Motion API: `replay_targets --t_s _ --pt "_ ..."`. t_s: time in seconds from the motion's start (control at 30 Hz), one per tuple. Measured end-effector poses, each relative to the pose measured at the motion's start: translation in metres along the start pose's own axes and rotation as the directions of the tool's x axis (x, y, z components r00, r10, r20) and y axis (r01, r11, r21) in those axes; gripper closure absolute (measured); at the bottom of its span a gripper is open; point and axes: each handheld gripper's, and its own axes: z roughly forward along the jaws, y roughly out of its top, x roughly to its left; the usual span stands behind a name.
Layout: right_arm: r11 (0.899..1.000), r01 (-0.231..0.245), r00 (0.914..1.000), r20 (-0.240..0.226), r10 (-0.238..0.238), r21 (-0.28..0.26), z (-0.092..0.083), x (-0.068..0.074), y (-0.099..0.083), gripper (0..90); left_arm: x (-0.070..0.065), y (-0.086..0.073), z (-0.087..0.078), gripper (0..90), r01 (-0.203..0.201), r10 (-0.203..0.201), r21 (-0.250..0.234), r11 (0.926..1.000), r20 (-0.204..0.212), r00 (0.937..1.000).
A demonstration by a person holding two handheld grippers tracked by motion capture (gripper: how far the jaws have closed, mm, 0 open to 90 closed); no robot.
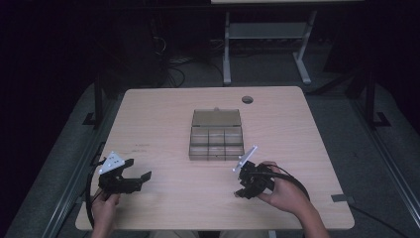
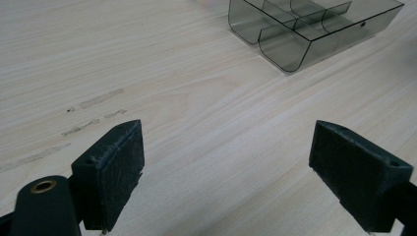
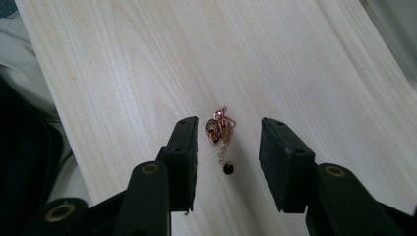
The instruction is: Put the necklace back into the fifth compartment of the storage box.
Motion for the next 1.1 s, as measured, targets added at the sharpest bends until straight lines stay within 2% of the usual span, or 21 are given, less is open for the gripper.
replay_targets --t_s 0.2,0.53,0.97,1.1 --pt "1.0 0.005 1.0 0.002 -0.006 0.026 0.005 0.002 0.003 58.5 -0.001 0.001 0.0 13.1 -0.012 0.012 -0.004 0.9999 0.0 0.9999" --pt "0.996 0.03 0.9996 0.0 -0.03 0.081 0.017 0.005 0.009 59.9 0.0 0.001 0.0 13.1 -0.008 0.008 -0.004 1.0 -0.004 1.0" --pt "0.991 0.047 0.9986 0.019 -0.049 0.124 0.024 0.007 0.014 65.0 0.001 0.001 -0.001 13.1 -0.008 0.008 -0.01 0.9999 -0.009 0.9999" --pt "0.987 0.057 0.9973 0.038 -0.063 0.148 0.029 0.009 0.016 66.0 0.001 0.001 -0.002 13.1 -0.006 0.006 -0.016 0.9999 -0.009 0.9999"
